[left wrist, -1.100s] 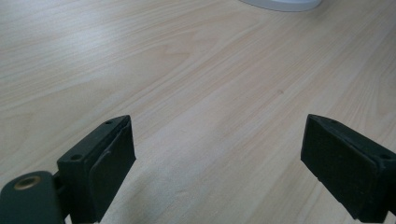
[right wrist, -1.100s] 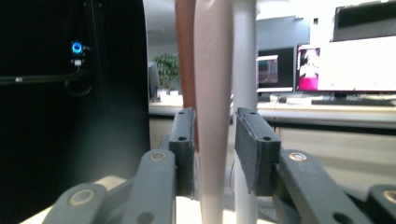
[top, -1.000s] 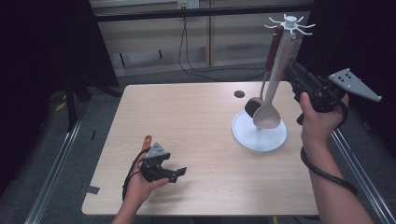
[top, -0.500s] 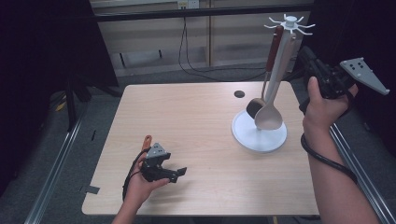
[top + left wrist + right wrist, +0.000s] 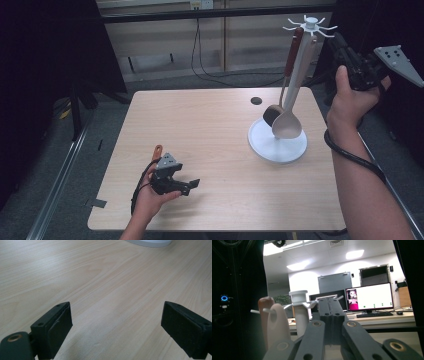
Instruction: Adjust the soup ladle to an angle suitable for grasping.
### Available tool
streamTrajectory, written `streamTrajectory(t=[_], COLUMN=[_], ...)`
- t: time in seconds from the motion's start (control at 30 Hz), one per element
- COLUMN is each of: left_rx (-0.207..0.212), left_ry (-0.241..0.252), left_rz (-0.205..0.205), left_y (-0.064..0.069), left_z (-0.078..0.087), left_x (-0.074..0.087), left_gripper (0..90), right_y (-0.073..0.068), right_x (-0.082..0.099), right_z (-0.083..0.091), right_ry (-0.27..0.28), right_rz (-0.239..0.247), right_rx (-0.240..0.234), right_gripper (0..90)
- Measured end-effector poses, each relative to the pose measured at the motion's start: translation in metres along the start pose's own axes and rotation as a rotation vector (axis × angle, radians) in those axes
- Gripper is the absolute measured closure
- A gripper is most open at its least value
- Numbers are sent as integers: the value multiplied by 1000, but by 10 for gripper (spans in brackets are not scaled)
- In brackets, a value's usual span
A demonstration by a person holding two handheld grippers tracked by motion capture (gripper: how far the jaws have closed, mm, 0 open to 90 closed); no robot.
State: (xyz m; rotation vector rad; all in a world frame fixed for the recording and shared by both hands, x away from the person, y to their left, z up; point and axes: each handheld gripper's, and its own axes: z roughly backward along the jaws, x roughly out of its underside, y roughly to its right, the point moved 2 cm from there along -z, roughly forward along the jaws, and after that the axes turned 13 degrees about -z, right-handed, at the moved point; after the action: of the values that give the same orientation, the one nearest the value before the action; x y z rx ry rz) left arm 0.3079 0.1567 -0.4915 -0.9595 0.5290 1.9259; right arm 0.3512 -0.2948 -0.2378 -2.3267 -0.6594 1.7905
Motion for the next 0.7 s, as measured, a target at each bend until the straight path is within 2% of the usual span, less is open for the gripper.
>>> streamTrajectory(t=[0.2,0.33,0.7], left_rx=[0,-4,-4], left_ry=[-4,-3,-4], left_rz=[1,-4,-1], left_y=[-1,-1,-1], left_z=[0,1,2], left_x=[0,0,-1], left_gripper=[97,97,97], right_y=[-3,-8,-22], right_x=[0,0,2], right_z=[-1,1,4], right_ry=[8,-3,-5], right_rz=[3,18,33], right_rx=[-8,-46,-77], right_gripper=[900,900,900])
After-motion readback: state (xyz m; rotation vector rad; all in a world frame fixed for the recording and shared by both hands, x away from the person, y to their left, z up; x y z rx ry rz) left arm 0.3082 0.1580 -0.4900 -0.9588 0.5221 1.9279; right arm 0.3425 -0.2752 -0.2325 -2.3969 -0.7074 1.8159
